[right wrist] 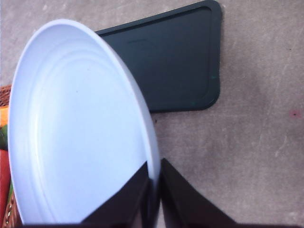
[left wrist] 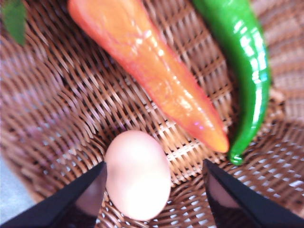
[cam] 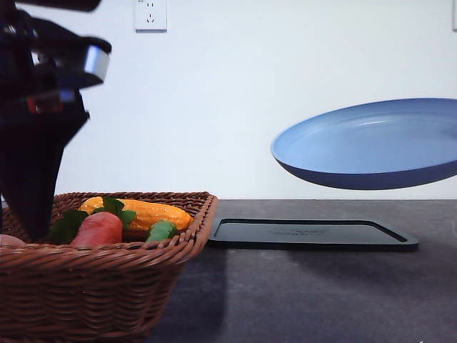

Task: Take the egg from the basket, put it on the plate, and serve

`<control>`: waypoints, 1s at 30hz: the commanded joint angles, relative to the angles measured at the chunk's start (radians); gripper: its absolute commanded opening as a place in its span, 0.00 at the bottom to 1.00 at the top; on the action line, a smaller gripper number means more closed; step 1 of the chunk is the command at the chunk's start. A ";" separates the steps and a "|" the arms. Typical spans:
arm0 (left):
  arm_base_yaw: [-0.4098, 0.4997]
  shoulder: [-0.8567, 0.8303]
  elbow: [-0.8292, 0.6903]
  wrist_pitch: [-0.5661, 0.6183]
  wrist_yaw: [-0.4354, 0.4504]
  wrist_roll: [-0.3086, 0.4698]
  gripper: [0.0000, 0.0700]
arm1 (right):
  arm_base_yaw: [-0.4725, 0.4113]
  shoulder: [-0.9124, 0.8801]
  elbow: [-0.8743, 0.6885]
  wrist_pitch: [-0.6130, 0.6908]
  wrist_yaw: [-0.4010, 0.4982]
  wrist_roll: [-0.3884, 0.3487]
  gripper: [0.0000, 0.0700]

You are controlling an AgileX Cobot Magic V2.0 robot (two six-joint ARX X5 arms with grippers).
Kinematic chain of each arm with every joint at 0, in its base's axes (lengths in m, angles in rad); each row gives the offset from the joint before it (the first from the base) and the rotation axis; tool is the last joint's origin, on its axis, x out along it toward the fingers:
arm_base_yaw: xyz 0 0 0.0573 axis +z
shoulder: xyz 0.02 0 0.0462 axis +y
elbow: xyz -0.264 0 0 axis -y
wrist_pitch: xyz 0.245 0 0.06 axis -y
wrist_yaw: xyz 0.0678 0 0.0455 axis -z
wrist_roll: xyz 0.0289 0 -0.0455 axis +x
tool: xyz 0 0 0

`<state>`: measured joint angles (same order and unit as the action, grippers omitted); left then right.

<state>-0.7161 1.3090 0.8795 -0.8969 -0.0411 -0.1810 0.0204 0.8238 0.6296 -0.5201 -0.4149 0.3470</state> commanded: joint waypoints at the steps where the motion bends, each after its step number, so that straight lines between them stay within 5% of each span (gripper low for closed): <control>1: -0.009 0.031 0.016 0.002 -0.006 0.010 0.59 | 0.000 0.002 0.006 0.011 -0.003 0.012 0.00; 14: -0.009 0.160 0.016 -0.002 -0.005 0.017 0.58 | 0.000 0.002 0.006 0.011 -0.003 0.013 0.00; 24: -0.009 0.163 0.016 -0.014 -0.006 0.024 0.23 | 0.000 0.002 0.006 0.018 -0.002 0.013 0.00; 30: -0.009 0.162 0.040 -0.017 -0.016 0.024 0.17 | 0.001 0.002 0.006 0.018 -0.003 0.013 0.00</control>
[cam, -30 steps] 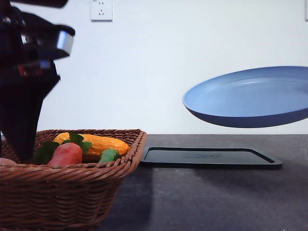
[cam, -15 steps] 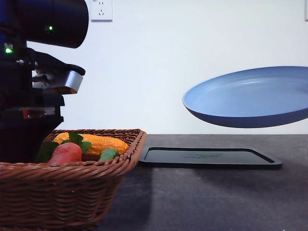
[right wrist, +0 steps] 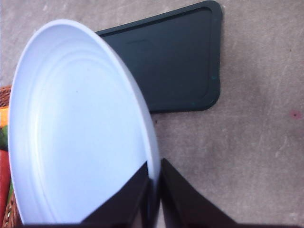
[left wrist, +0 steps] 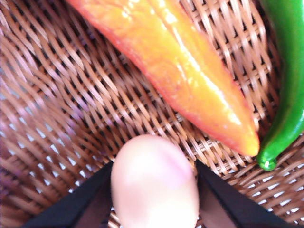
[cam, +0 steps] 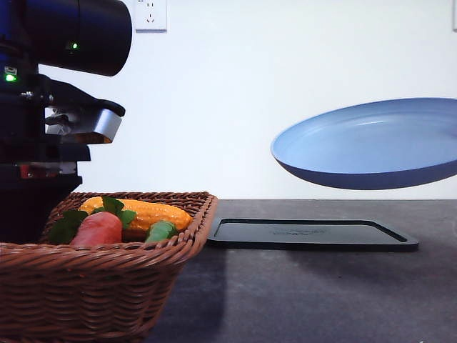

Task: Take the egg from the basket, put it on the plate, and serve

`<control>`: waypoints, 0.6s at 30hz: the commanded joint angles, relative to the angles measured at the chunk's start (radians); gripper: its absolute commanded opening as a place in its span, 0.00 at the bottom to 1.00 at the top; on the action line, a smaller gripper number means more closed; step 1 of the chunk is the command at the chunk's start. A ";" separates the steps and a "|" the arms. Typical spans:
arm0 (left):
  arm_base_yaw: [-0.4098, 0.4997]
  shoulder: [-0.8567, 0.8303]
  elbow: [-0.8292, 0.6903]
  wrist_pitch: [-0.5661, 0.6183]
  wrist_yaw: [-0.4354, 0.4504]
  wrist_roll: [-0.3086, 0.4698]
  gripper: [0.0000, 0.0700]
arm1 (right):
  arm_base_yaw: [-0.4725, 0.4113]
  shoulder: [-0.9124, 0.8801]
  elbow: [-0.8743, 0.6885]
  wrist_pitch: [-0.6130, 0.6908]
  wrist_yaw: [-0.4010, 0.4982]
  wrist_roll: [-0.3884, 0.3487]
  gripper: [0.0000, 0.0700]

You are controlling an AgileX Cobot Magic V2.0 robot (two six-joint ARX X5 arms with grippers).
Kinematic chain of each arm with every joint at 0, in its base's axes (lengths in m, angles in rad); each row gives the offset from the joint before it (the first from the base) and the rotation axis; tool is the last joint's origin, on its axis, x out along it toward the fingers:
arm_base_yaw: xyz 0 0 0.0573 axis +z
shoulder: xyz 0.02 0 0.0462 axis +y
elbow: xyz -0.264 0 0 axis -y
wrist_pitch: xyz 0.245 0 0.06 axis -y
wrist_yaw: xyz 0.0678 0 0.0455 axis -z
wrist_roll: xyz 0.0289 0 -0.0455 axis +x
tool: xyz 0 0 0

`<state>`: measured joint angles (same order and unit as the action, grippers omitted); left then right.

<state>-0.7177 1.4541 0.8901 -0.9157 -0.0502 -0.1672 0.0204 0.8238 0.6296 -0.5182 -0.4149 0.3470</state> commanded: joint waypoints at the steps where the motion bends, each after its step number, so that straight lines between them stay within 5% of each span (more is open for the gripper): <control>1: -0.007 0.015 0.041 0.001 -0.016 0.011 0.17 | 0.001 0.002 0.006 0.016 -0.003 0.013 0.00; 11: -0.014 -0.067 0.265 0.018 -0.053 0.024 0.17 | 0.004 0.009 0.006 -0.008 -0.092 0.039 0.00; 18: -0.099 -0.074 0.398 0.161 -0.026 0.021 0.17 | 0.054 0.046 0.006 -0.039 -0.179 0.042 0.00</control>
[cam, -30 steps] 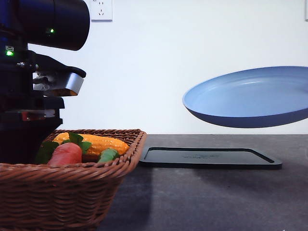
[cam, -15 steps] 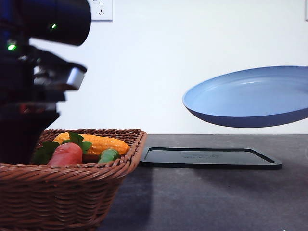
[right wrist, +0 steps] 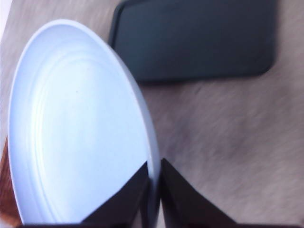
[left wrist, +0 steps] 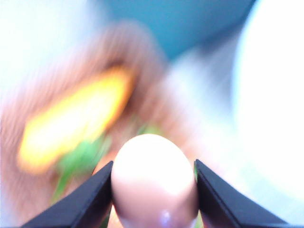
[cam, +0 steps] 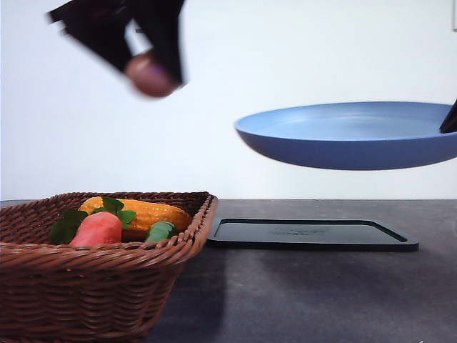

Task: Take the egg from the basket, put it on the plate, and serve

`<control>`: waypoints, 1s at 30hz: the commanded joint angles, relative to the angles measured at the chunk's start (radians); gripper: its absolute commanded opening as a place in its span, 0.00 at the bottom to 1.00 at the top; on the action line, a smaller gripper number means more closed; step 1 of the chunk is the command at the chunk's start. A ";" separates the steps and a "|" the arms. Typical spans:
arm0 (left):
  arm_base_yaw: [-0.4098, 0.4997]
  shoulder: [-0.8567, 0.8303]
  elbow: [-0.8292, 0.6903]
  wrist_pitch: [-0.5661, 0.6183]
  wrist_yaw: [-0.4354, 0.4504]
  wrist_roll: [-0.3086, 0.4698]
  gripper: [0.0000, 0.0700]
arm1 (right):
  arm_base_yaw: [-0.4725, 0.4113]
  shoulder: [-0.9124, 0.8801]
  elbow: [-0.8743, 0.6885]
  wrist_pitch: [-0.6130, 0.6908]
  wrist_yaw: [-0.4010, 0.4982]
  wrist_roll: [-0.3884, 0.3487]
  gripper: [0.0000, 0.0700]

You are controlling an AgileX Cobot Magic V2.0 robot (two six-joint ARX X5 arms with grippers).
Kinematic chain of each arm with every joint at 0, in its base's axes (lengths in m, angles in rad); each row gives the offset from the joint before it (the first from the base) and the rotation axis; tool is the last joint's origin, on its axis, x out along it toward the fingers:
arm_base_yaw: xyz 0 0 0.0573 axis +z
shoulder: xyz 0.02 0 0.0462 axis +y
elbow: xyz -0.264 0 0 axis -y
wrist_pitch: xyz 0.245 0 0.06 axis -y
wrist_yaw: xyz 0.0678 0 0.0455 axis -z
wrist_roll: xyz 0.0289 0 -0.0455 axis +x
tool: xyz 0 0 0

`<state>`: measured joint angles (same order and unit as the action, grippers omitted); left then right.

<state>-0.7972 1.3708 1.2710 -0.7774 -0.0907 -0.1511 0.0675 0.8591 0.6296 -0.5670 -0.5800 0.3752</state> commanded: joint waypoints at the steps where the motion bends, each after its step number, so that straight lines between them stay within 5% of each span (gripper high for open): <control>1: -0.037 0.009 0.019 0.057 0.032 0.005 0.17 | 0.020 0.020 0.006 0.010 -0.023 0.014 0.00; 13: -0.214 0.100 0.019 0.181 0.083 0.050 0.17 | 0.172 0.114 0.006 0.018 -0.055 0.013 0.00; 30: -0.242 0.257 0.019 0.174 0.082 0.073 0.21 | 0.191 0.115 0.006 0.035 -0.053 0.014 0.00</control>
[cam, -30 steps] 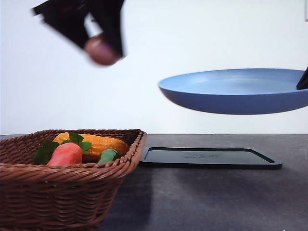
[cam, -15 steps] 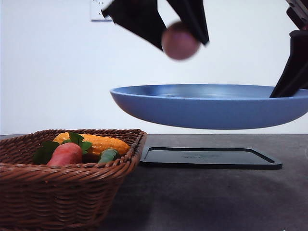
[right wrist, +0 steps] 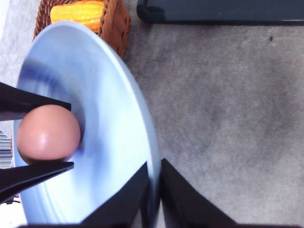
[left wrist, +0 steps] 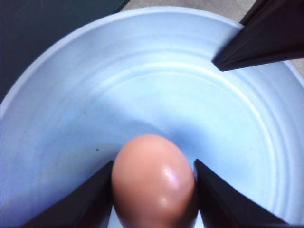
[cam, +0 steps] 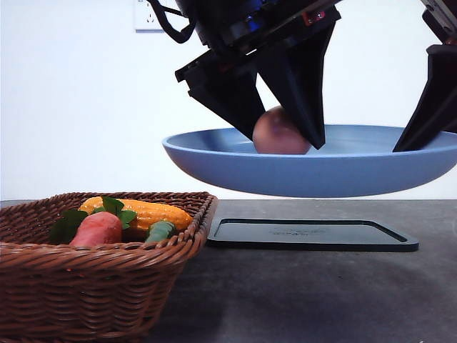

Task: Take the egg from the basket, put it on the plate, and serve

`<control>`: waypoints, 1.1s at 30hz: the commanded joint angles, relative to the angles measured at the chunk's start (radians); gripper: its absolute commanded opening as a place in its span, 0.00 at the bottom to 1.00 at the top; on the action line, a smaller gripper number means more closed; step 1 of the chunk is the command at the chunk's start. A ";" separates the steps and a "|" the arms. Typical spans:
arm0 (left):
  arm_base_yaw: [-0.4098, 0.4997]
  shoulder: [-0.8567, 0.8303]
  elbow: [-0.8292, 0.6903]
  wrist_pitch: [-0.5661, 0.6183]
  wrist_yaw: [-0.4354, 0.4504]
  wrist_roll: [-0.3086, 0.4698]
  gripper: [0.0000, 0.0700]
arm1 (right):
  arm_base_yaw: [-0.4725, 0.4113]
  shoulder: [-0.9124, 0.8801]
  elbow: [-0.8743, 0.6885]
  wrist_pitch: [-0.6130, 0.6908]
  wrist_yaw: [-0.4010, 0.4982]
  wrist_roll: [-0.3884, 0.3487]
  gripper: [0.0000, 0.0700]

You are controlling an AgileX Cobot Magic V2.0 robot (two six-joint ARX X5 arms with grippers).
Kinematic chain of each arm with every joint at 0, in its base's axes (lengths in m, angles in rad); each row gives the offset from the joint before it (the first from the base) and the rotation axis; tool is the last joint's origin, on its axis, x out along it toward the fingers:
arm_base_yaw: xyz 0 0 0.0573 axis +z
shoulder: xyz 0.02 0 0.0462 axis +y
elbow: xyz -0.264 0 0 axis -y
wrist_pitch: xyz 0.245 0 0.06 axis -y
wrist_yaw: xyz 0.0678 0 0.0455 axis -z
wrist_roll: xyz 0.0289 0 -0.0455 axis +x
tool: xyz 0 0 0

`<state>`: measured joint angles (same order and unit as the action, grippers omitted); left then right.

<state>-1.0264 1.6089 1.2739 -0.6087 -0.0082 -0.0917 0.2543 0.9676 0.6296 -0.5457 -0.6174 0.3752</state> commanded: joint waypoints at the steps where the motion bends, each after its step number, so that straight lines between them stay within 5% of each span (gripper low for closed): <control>1: -0.013 0.019 0.016 0.005 0.000 0.015 0.25 | 0.005 0.006 0.006 0.014 -0.015 0.014 0.00; 7: -0.013 0.018 0.018 0.008 0.000 0.020 0.58 | 0.005 0.006 0.006 0.013 -0.016 0.014 0.00; 22: 0.018 -0.193 0.080 -0.130 -0.120 0.020 0.58 | -0.038 0.056 0.007 0.018 -0.052 0.011 0.00; 33: 0.054 -0.513 0.080 -0.240 -0.390 0.020 0.58 | -0.183 0.289 0.123 0.029 -0.074 -0.080 0.00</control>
<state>-0.9661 1.1016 1.3301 -0.8476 -0.3851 -0.0849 0.0760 1.2375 0.7194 -0.5342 -0.6777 0.3251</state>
